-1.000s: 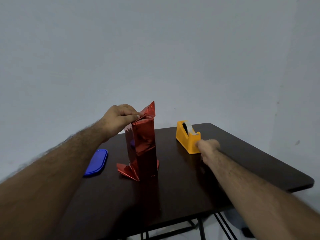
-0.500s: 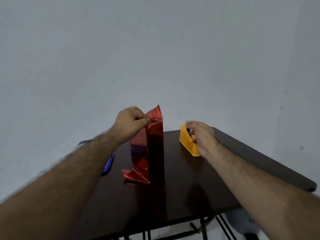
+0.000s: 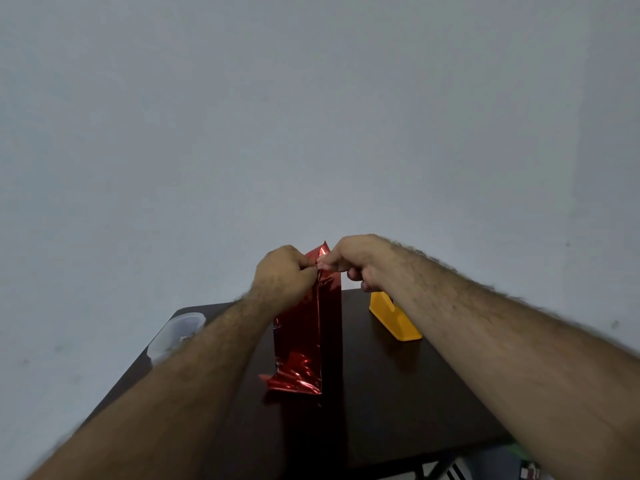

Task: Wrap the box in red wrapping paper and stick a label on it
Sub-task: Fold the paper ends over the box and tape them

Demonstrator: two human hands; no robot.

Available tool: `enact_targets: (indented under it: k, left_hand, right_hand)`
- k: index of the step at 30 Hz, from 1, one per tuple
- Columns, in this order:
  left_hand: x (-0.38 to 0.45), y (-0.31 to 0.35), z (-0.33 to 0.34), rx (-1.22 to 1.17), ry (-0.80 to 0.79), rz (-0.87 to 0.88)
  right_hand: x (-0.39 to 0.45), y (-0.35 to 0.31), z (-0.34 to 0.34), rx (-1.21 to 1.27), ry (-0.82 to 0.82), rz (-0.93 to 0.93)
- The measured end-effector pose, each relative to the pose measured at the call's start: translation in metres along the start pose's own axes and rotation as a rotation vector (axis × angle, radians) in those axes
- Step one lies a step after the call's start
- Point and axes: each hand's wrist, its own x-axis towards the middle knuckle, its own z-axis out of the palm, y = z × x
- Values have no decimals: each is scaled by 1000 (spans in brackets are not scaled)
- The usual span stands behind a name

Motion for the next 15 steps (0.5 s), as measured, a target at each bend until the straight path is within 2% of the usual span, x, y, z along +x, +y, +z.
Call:
enact_targets:
  k: [4, 10, 15]
  left_hand:
    - [3, 1, -8, -42, -50, -77]
    - [4, -1, -12, -84, -105, -69]
    - [5, -4, -7, -76, -85, -71]
  right_hand:
    - [-10, -8, 7, -110, 0, 13]
    - [-13, -7, 18, -109, 49, 24]
    - [-2, -6, 26, -138, 102, 19]
